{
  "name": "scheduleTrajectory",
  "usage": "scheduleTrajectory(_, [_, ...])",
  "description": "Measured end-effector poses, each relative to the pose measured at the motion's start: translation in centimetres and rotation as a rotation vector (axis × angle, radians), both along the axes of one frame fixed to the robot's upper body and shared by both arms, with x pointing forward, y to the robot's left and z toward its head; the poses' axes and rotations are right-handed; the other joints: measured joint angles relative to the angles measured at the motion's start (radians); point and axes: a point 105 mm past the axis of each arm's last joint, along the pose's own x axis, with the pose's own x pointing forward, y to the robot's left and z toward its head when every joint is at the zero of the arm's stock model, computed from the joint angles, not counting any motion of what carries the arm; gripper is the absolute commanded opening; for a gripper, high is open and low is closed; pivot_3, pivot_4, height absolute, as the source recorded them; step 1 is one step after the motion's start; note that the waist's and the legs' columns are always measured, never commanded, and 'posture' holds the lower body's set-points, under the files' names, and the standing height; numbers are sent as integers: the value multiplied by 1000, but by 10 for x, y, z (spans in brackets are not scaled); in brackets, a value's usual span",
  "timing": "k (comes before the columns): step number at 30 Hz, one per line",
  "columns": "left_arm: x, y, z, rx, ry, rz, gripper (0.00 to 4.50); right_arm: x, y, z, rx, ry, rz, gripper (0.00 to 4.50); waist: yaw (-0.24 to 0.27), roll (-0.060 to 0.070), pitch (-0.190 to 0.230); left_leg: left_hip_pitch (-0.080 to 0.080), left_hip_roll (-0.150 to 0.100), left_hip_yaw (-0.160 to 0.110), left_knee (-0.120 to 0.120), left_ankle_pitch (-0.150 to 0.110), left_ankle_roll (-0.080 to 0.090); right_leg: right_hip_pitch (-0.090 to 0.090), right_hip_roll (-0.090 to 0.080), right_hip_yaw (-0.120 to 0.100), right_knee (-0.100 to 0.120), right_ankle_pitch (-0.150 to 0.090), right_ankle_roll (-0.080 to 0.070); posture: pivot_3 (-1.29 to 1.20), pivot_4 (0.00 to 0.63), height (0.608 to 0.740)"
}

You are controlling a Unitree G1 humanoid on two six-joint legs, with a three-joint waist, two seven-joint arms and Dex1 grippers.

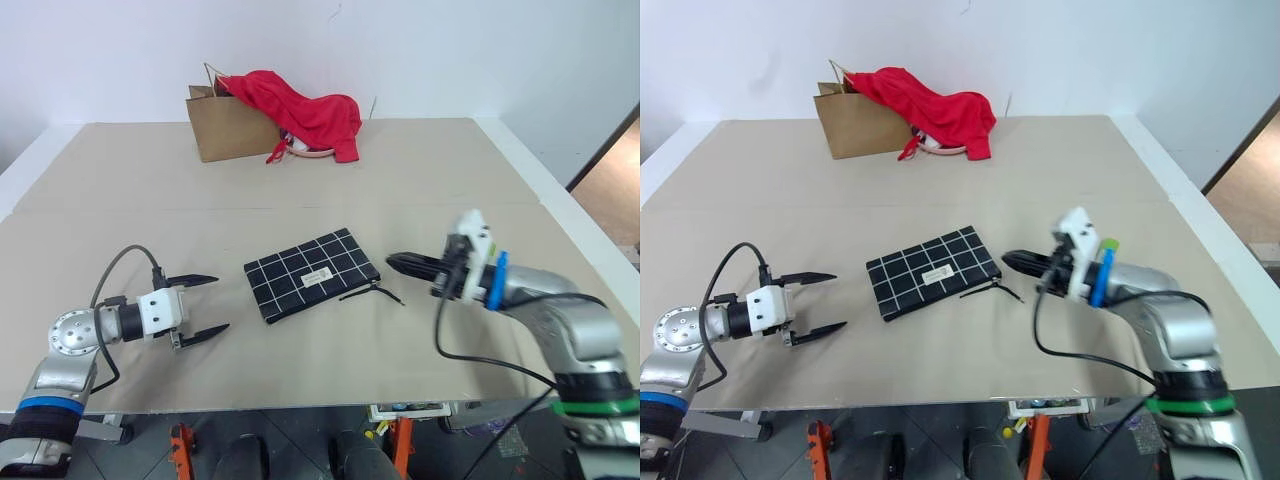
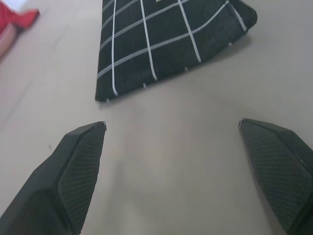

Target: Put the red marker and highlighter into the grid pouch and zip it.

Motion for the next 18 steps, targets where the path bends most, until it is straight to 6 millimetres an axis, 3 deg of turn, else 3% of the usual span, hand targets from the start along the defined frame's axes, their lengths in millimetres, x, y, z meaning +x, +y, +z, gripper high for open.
scheduleTrajectory(2, [2, -8, 0, -11, -28, -22, 4500, 9, 17, -6, -63, -13, 20, 42, 5, 0, 0, 0, 0, 0, 0, 0, 0, 0, 0, 0, 0, 0, 2, 0, 150, 740])
scheduleTrajectory(4, [3, -13, 0, -14, -42, -37, 4500, 14, 21, -15, -104, -4, 16, 42, 9, 0, 0, -1, -1, 1, 0, 0, 0, 0, -1, 0, 0, 0, 2, 0, 150, 740])
scheduleTrajectory(5, [3, -18, 0, -15, -56, -51, 4500, 22, 20, -27, -164, 10, -1, 42, 12, 0, 0, -1, -1, 1, 0, 0, 0, 0, -2, 0, 0, 1, 1, 0, 150, 740])
scheduleTrajectory(10, [1, -30, 2, 4, -71, -96, 4500, 27, 11, -46, -274, 23, -4, 42, 15, 0, 0, -2, -2, 1, 0, -1, 0, 0, -2, 1, 0, 2, -2, 0, 150, 740])
scheduleTrajectory(18, [1, -53, 3, 50, -90, -173, 4500, 42, 9, -48, -472, -97, 8, 42, 14, 0, -1, 0, -1, 1, 1, -2, 1, 0, -1, 0, 0, 2, -2, 0, 150, 740])
